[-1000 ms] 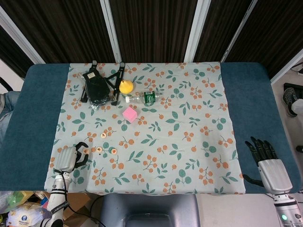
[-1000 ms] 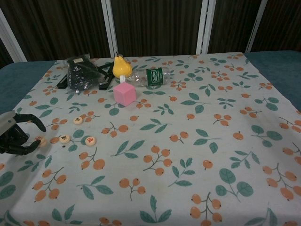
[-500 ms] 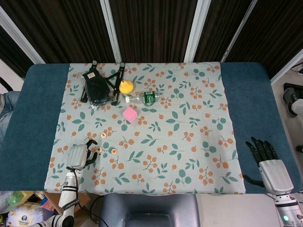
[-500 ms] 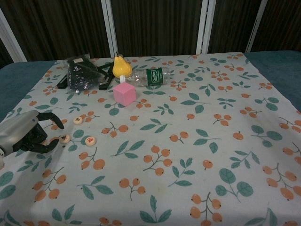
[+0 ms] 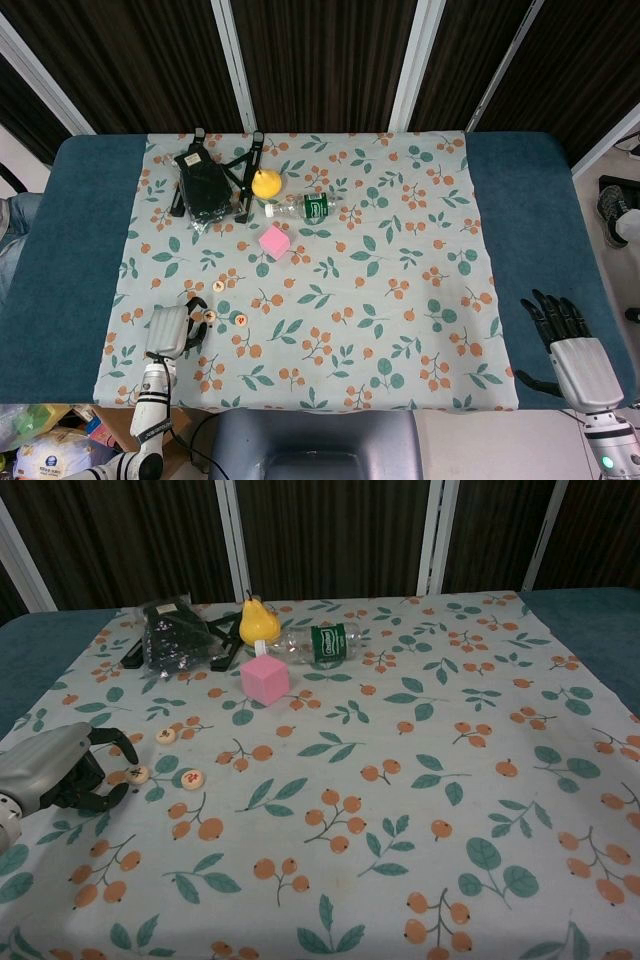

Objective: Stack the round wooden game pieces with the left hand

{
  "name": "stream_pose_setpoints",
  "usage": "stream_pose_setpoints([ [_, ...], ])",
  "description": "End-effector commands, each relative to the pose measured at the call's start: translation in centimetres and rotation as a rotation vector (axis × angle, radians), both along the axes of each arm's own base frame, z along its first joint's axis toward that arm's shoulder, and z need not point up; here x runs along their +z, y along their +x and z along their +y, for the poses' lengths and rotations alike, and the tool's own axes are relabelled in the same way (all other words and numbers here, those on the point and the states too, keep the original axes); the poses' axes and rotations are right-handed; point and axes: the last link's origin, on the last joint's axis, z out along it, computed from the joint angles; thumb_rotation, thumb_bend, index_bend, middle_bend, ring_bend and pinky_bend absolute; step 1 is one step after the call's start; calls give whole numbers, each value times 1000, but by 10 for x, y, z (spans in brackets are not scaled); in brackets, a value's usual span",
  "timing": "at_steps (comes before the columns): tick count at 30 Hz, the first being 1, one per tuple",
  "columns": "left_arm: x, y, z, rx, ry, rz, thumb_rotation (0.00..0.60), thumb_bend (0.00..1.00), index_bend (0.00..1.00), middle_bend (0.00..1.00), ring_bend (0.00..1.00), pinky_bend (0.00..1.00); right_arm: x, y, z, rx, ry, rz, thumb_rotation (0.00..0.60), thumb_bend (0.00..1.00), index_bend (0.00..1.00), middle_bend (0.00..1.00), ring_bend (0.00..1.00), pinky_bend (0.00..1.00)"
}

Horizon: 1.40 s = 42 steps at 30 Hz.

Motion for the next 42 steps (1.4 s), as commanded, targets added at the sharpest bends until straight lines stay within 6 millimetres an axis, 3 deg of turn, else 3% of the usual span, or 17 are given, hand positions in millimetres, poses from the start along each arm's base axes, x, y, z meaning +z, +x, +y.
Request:
stream_pose_setpoints([
  [1, -1, 0, 0, -1, 0, -3, 600, 413, 414, 1000, 1000, 1000, 0, 0, 0, 0, 1, 1, 600, 205, 0, 0, 0, 0],
  [42, -1, 3, 2, -12, 9, -17, 600, 415, 488, 1000, 1000, 1000, -1, 0, 0, -3, -2, 3, 600, 204, 0, 0, 0, 0],
])
